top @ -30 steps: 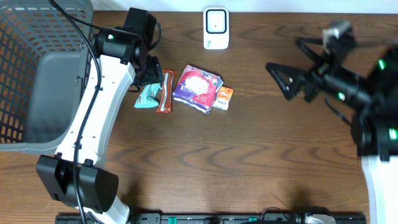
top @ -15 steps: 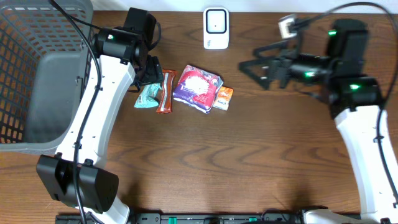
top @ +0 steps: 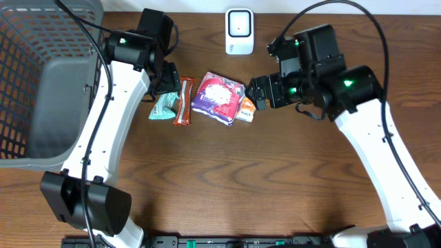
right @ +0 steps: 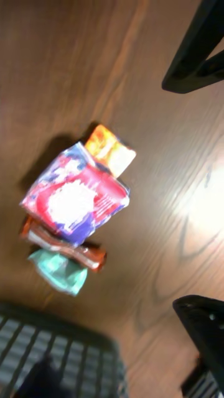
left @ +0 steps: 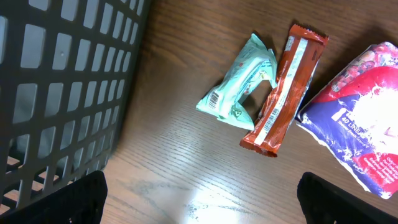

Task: Scan the item barcode
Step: 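Swing the right gripper forward toward the orange packet, then lower the right gripper and grasp the orange packet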

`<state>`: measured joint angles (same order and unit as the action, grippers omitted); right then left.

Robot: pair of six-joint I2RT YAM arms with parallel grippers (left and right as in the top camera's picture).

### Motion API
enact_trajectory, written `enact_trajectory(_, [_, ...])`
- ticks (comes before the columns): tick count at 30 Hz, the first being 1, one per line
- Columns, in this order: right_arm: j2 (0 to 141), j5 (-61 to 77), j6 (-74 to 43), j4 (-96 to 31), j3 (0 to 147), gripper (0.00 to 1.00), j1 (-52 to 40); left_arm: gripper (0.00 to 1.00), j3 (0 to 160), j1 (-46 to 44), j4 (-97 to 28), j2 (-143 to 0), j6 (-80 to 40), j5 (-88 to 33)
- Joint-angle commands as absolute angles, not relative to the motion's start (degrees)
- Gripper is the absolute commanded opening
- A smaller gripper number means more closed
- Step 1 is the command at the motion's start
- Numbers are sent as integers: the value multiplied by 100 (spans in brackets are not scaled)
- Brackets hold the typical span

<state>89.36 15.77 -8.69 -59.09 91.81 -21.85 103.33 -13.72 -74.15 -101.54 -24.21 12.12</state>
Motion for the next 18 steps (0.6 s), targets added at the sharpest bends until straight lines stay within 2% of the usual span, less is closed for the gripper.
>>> enact_trajectory(1, [8980,1385,-637,-6005,9303,99,-2185,98,10372,-1374,-7437,-10182,-2475,1240])
enact_trajectory(18, [9609,794,-1020,-5859,9299,99,-2185,98,10372,-1374,-7437,-10182,-2475,1240])
